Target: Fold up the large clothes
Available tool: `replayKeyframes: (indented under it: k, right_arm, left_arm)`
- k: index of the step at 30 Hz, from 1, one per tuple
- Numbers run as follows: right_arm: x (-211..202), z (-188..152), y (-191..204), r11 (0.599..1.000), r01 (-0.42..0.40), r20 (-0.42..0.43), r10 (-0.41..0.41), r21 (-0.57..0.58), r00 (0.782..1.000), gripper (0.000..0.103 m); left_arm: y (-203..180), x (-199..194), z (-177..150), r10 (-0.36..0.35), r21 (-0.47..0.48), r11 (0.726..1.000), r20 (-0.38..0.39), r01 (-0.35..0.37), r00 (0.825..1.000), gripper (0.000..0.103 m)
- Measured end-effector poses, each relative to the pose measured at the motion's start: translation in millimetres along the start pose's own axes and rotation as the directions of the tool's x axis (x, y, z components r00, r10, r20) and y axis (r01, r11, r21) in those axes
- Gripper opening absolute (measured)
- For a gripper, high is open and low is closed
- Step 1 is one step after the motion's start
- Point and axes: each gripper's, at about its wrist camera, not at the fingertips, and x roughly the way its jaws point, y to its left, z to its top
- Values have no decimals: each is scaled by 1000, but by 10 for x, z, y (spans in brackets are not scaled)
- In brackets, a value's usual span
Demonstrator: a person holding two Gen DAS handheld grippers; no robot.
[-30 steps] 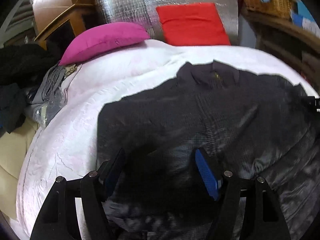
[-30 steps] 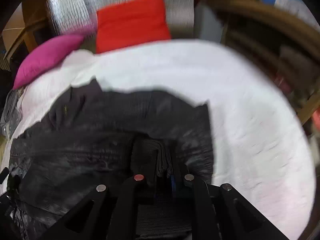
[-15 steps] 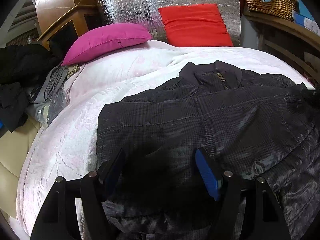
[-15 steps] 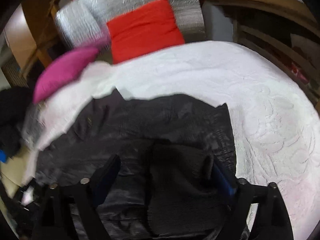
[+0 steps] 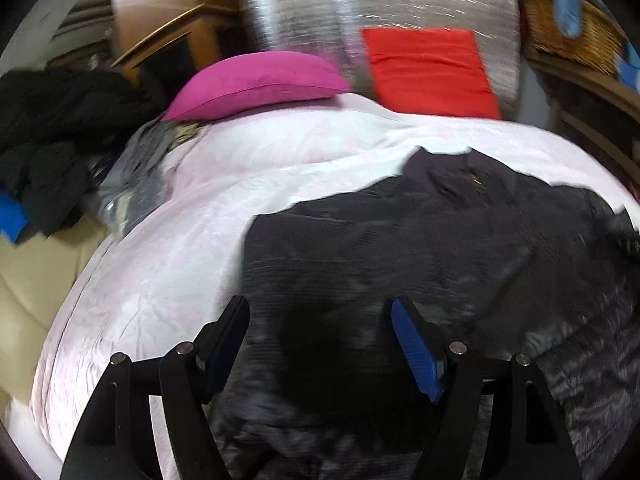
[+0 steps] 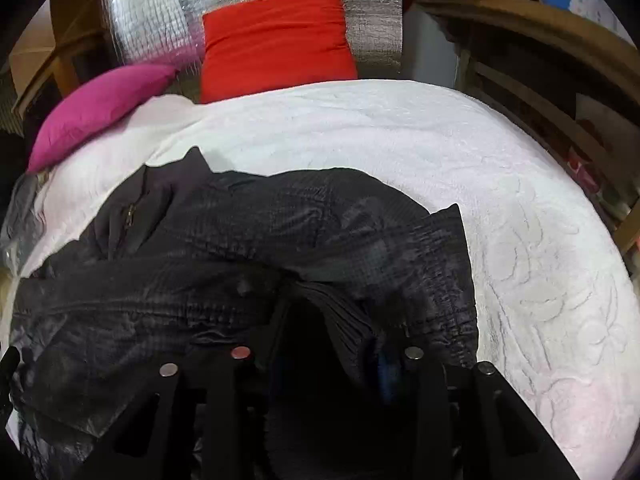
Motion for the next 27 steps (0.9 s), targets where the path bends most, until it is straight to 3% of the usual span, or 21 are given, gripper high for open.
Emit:
replayKeyframes:
  k: [3, 7, 9, 15, 22, 27]
  right_arm:
    - [-68, 43, -82, 999, -10, -1, 10, 49, 1000, 56]
    - [-262, 80, -209, 993, -31, 53, 25, 116, 998, 56]
    - [-417, 102, -156, 994, -31, 127, 17, 108, 992, 64]
    - [-817, 28, 71, 996, -84, 241, 78, 14, 967, 64]
    - [-739, -93, 504, 989, -70, 182, 94, -131, 979, 64]
    - [-348, -105, 380, 996, -25, 41, 28, -81, 999, 64]
  left_arm:
    - [188, -49, 30, 55, -60, 997, 14, -54, 998, 74]
    - [406, -122, 33, 127, -123, 985, 20, -124, 992, 74]
    - [509, -148, 30, 153, -147, 978, 20, -148, 988, 74]
    - [680, -229, 2, 160, -180, 972, 25, -153, 987, 74]
    - [655, -248, 0, 147, -182, 973, 30, -139, 989, 74]
    - [596, -202, 17, 143, -178, 974, 23, -137, 989, 75]
